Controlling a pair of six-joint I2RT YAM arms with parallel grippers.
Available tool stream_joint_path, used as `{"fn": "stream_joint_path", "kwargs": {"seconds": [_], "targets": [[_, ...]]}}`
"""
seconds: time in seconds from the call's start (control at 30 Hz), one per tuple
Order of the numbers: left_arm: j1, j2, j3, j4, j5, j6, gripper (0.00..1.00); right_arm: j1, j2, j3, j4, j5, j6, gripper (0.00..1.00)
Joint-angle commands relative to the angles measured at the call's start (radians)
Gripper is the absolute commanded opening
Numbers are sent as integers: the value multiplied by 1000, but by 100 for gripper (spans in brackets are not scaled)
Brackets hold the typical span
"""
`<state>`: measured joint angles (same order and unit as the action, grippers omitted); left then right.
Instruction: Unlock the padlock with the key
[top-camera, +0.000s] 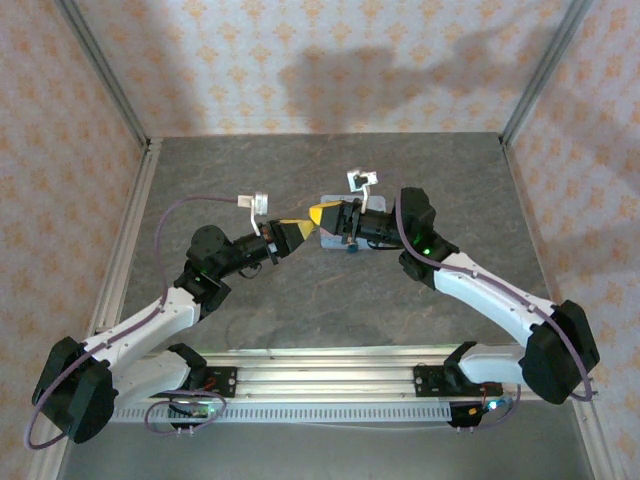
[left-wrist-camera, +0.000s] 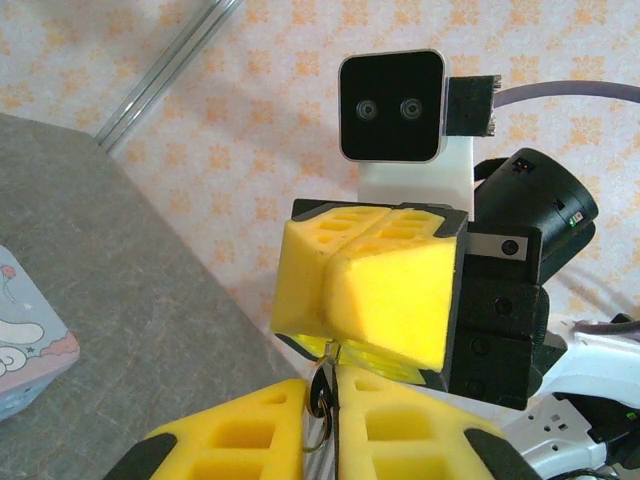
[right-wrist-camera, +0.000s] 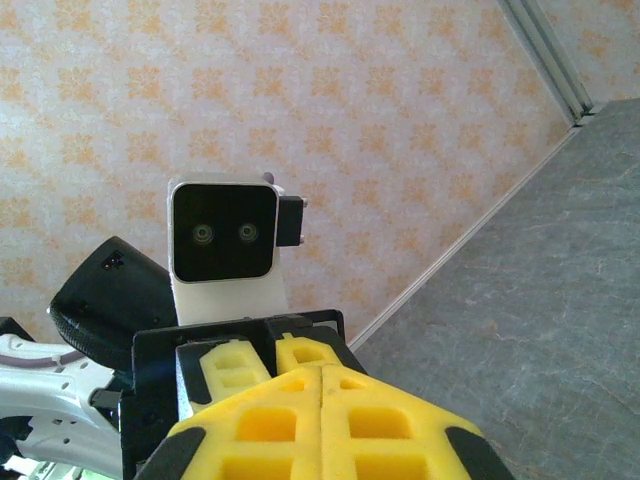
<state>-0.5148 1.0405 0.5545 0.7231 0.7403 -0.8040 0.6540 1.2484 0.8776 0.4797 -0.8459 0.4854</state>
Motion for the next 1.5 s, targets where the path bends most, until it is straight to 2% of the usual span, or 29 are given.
{"fn": "stream_joint_path", "kwargs": {"seconds": [0.0,0.1,0.23,0.43,0.53,0.6,0.63,0.8,0.87,1.0,1.13,1.27,1.47], "targets": [[6,-16,23,38,41,11,14,13,17,0,69,-21,11,0],[7,-13,29,36,45,15,13,16,23,5,70,-22,10,0],[6,-20,27,15,35,34,0,16,25,8,69,-15,11,0],[7,-85,10,-102,-28,110,0,16,2,14,-5,66,4,0],[7,-129,4,-198,-73,166,0,16,-23,32,-101,135,-5,24],[8,-145,-6,-242,-95,191,0,16,-40,55,-186,170,-22,45],[9,-150,-11,-265,-104,207,0,17,-50,71,-245,189,-32,52],[12,-158,-52,-328,-139,250,0,13,-112,100,-482,348,-63,62],[10,-160,-69,-357,-160,264,0,13,-128,94,-584,488,-45,66],[11,-162,-107,-370,-188,304,0,14,-94,83,-736,640,-33,65],[12,-160,-124,-406,-200,334,0,31,43,110,-889,769,-8,63],[10,-160,-143,-422,-212,347,0,63,173,117,-904,861,-16,58],[11,-151,-169,-414,-222,359,0,87,318,122,-822,941,-42,53]]}}
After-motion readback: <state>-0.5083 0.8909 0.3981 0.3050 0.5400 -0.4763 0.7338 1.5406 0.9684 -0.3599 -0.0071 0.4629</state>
